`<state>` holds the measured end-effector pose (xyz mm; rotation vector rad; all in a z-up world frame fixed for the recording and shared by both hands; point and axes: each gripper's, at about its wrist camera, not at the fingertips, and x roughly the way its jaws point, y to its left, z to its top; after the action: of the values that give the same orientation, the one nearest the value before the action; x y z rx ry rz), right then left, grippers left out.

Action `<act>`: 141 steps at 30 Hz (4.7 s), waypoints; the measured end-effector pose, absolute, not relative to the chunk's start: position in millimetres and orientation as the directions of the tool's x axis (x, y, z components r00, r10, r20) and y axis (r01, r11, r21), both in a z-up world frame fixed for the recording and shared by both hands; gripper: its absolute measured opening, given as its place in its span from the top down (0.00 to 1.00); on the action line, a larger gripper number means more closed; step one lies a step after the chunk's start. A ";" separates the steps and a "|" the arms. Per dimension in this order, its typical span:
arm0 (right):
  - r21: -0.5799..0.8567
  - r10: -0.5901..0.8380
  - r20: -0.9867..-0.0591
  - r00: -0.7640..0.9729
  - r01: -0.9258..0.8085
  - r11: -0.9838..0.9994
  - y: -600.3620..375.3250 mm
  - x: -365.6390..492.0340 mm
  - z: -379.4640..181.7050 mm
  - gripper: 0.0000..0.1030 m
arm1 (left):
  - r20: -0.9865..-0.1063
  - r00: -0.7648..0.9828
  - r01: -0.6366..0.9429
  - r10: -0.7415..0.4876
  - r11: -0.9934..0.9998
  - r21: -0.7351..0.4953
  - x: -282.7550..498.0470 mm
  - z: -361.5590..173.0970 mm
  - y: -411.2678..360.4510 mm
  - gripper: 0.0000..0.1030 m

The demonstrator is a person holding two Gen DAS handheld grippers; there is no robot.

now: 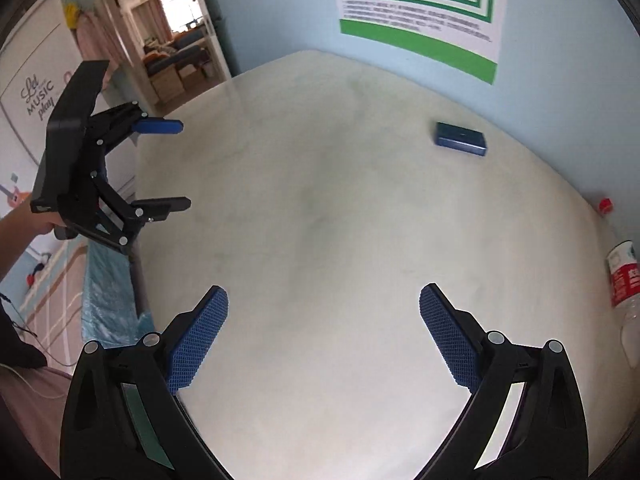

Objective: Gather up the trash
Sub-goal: 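Grasp the red-label water bottle with the right gripper while the left grasps the dark blue box, then lift and carry the bottle and box with both grippers toward the teal bin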

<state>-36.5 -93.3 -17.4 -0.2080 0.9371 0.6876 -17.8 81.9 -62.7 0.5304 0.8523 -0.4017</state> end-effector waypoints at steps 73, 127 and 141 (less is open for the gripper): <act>-0.101 0.065 -0.861 0.505 -0.293 0.951 -359.0 231.8 -101.9 0.32 | -0.881 0.377 0.741 -0.285 0.663 0.103 275.9 -135.4 -114.4 0.48; -0.097 0.552 -0.750 0.365 -0.886 0.453 22.2 58.5 33.6 0.32 | -0.760 0.649 0.242 0.020 0.942 0.232 -46.4 -16.6 173.9 0.49; -0.021 0.595 -0.797 0.103 -0.989 0.144 235.4 -85.1 2.4 0.32 | -0.801 0.568 -0.054 0.187 0.980 0.191 -242.4 -35.1 362.5 0.49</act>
<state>-85.1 235.4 2.4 -0.6696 0.7417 1.3072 -242.4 362.5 -35.1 0.1515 0.9571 0.1422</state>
